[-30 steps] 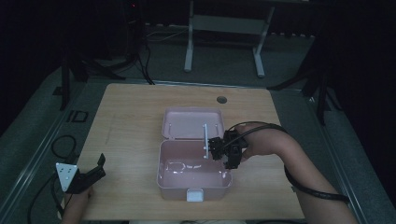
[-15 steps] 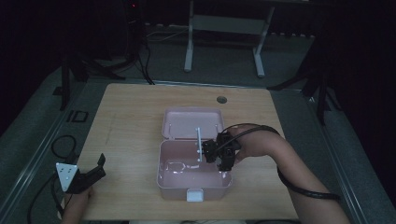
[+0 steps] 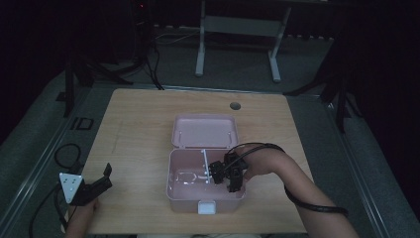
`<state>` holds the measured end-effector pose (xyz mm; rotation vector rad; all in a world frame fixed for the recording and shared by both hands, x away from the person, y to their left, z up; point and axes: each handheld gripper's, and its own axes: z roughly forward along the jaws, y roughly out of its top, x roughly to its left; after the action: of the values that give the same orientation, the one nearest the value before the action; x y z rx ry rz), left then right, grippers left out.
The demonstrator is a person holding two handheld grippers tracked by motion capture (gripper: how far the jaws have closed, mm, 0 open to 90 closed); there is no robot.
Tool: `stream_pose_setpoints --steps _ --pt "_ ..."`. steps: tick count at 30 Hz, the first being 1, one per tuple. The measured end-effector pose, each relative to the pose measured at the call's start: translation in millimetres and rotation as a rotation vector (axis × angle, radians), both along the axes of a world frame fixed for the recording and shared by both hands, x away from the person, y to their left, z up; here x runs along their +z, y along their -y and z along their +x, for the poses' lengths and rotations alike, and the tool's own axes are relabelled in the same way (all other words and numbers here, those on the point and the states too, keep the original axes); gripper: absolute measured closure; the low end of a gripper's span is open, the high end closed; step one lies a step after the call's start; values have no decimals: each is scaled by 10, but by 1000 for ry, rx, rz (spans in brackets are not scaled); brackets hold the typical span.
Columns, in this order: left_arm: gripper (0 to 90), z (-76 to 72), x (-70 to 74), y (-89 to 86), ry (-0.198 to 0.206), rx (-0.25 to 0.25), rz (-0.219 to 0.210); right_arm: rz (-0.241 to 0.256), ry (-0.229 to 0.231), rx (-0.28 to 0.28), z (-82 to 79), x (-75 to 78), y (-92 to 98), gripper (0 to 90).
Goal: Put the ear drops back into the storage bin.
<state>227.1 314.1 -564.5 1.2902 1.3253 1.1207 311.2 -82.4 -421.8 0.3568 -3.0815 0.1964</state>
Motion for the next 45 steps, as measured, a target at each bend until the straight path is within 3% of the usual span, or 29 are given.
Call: stream_pose_setpoints --steps 12,20,26,32,45 --pt "24 1 1 0 -4 -2 3 -2 -3 18 72 -298 -38 594" --pt "24 1 2 0 -5 -2 3 -29 -32 29 100 -477 -74 593" --pt "24 1 2 2 -4 -3 4 -67 -25 20 116 -582 -72 593" --pt "24 2 2 2 -4 -3 4 -67 -22 37 104 -657 -73 593" --pt "24 2 3 5 -8 -2 8 -60 -11 24 93 -663 -64 588"
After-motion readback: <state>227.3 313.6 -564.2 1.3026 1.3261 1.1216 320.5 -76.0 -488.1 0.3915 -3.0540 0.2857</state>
